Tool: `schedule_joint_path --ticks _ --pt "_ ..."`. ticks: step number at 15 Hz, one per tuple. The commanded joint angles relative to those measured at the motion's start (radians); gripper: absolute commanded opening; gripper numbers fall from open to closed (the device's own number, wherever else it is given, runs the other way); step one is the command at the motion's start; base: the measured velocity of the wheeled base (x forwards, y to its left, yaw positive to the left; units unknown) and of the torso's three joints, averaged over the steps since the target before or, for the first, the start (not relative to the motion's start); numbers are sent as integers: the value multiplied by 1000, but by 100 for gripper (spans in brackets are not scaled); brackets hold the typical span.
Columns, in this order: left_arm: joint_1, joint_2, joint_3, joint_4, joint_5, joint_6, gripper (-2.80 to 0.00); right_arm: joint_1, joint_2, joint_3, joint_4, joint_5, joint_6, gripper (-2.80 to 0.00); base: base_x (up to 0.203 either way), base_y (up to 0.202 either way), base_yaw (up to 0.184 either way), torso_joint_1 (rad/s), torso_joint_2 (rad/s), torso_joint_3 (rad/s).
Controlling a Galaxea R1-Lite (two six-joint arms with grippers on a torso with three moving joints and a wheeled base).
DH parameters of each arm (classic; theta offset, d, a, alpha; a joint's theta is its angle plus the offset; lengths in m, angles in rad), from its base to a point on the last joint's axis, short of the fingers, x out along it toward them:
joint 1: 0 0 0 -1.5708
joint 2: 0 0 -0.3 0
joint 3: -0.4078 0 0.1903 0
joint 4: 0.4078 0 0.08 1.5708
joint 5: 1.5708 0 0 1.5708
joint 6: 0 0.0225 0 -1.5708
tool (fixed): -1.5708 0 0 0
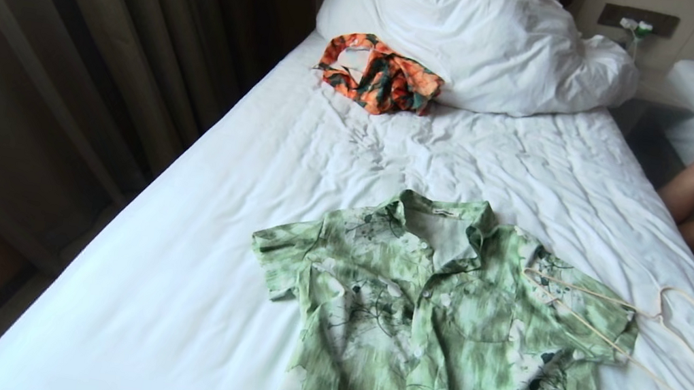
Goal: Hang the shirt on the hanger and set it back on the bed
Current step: Lift the shirt and hanger
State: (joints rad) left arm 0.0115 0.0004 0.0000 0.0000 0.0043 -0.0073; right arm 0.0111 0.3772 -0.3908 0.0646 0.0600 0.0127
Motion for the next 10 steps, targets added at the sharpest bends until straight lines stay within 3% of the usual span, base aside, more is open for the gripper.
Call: schedule_joint_path --ticks 1,5,10 --pt "-1 -2 2 0 0 0 -280 -1 220 -65 -10 0 17 -280 0 0 0 0 0 0" --pt "1 -2 2 0 0 0 -280 -65 663 -215 -69 19 86 -280 0 0 0 0 0 0" --pt "1 -2 2 0 0 0 -280 -298 1179 -509 -72 158 109 -280 0 0 0 0 0 0"
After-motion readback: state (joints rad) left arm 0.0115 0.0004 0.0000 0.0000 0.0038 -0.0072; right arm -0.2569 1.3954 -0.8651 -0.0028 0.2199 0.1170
